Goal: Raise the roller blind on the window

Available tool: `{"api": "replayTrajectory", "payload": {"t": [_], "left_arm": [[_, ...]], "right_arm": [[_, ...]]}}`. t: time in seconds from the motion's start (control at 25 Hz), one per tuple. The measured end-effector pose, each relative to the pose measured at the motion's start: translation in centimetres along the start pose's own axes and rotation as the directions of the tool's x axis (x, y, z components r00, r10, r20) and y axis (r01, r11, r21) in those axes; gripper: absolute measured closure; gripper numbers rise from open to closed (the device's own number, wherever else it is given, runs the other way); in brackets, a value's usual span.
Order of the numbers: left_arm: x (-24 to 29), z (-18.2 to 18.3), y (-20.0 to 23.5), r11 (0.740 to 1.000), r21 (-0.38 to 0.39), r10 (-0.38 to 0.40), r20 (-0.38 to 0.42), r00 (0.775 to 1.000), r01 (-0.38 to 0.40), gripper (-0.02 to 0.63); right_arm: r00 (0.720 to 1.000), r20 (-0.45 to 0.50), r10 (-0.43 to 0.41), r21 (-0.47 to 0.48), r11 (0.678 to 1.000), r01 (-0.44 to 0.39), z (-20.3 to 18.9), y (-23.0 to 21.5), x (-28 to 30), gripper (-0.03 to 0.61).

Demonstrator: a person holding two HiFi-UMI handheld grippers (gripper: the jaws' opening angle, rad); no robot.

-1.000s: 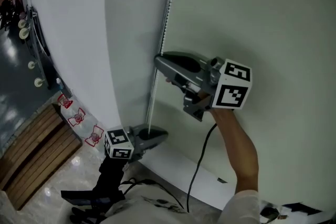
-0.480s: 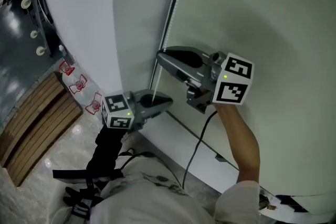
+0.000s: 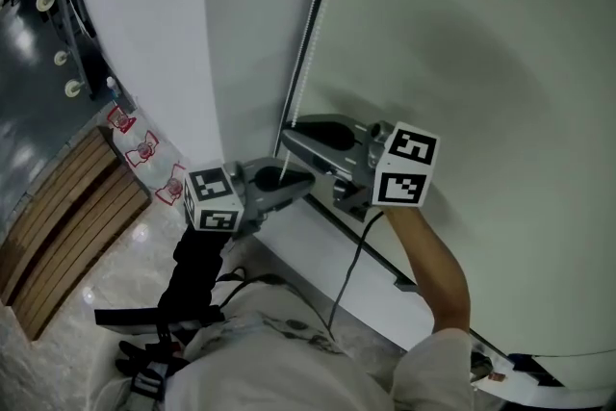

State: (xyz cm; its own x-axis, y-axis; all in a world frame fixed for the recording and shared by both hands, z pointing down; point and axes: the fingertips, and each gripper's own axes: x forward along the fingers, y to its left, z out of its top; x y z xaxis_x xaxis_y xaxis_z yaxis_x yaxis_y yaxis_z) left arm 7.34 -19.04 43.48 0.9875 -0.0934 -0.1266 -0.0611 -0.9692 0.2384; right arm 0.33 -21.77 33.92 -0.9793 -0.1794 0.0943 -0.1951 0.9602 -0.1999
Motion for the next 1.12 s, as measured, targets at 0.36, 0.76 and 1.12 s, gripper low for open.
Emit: {"api": "replayTrajectory", "payload": {"t": [0.36,0.76,1.12], "left_arm": [[0.6,-0.2,-0.6,1.000,-0.001,-0.025,-0.001,1.000,0.025,0.615],[1.1,0.6,-0.4,0.999,-0.014,-0.030,0.002,1.000,0.030,0.615],[0.4,-2.8,-0.7,0.999,-0.005,-0.038,-0.003,0.999,0.038,0.615]], "right_arm": [[0.986,0.161,-0.038,-0.134,0.989,0.060,10.1,-1.6,-1.3,0.325],[0.958,0.286,0.015,-0.320,0.944,0.081,26.8,-0.8,-2.3,0.360],[0.940,0.340,0.011,-0.344,0.932,0.114,28.0,0.1,-2.6,0.411]]}}
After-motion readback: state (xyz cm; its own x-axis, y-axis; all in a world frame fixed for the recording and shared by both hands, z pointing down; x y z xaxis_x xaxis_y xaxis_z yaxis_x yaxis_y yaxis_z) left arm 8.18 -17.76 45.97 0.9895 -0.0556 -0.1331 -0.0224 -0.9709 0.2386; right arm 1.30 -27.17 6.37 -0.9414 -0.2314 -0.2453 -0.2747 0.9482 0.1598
